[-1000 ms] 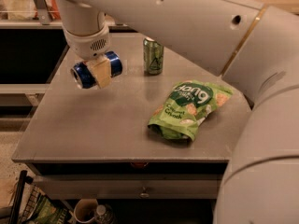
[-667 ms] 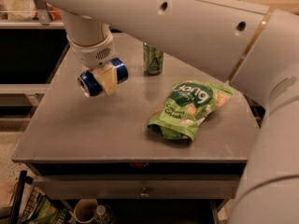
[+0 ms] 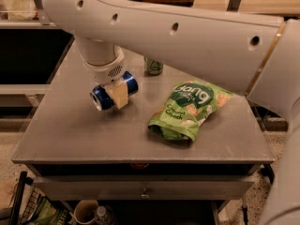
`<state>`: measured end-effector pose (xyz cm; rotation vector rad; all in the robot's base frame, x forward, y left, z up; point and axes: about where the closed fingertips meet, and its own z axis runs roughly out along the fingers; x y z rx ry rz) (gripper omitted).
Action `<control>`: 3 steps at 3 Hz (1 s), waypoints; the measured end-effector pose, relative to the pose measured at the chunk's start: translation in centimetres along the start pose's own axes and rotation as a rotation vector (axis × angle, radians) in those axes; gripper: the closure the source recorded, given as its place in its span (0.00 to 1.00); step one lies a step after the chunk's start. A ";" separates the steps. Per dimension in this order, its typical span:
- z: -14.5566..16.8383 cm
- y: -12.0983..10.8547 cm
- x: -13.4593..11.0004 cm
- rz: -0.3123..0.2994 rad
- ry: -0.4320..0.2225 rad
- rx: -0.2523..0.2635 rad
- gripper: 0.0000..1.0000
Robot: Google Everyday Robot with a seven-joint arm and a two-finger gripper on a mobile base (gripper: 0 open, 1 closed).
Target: Knock pepsi can over
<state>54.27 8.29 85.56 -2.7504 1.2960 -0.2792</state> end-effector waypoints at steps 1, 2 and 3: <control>1.5 1.1 0.0 0.006 -0.019 -0.024 1.00; 1.4 1.1 0.1 0.006 -0.017 -0.021 0.83; 1.4 1.1 0.1 0.006 -0.017 -0.018 0.59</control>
Offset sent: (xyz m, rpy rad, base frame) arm -0.0042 -0.0061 -0.0139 0.0002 0.0255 -0.0047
